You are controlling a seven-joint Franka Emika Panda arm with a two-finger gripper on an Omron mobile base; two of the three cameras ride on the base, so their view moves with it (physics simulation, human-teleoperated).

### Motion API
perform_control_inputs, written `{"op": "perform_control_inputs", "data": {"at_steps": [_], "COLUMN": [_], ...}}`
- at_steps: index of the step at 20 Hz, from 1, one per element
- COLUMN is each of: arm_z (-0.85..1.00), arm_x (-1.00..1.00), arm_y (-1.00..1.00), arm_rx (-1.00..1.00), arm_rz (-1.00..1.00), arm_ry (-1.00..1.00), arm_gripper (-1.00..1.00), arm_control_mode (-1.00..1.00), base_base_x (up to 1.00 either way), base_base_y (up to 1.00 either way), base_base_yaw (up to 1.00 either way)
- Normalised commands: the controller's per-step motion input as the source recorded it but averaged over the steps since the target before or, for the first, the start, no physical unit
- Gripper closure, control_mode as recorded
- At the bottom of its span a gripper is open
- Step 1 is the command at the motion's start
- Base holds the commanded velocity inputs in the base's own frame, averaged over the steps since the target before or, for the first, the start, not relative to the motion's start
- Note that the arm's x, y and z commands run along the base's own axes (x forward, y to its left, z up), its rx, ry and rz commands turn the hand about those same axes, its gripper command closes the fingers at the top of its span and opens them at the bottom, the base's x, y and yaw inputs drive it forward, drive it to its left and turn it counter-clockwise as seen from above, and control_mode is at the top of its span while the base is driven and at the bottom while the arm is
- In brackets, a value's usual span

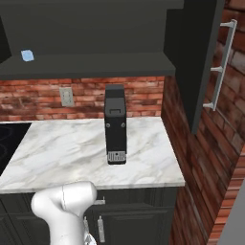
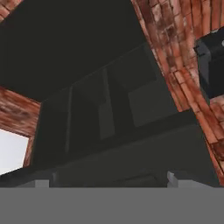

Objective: Pick the avocado and bread from the counter and place them on the plate. Then pick the jam from the cabinet and place it next to the plate. Lastly close the cabinet door.

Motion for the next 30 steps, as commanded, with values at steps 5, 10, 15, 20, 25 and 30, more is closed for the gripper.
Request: {"op": "perform_control_inputs", "data": {"at_steps": [5,10,15,20,25,30], "arm_z": [0.04,0.00,0.00,0.00,0.00,0.00], "arm_x": [0.75,1.00,1.00,1.00,1.00,1.00], "arm_y": [-1.00,-0.85,-0.56,-0.39,-0.24,-0.06], "arm_rx": [0.20,0.21,0.18,0.20,0.23,0.19], "arm_rz": [0.00,0.01,0.11,0.20,0.24,0.25], "arm_ry": [0.00,0.00,0.00,0.00,0.00,0.00], "arm_gripper": [-1.00,-1.00,-1.00,-1.00,-1.00,-1.00], "arm_control_mode": [-1.00,-1.00,-1.00,-1.00,-1.00,-1.00], "base_base_x": [0.00,0.00,0.00,0.00,0.00,0.00], "base_base_y": [0.00,0.00,0.00,0.00,0.00,0.00], "base_base_yaw": [0.00,0.00,0.00,0.00,0.00,0.00]}}
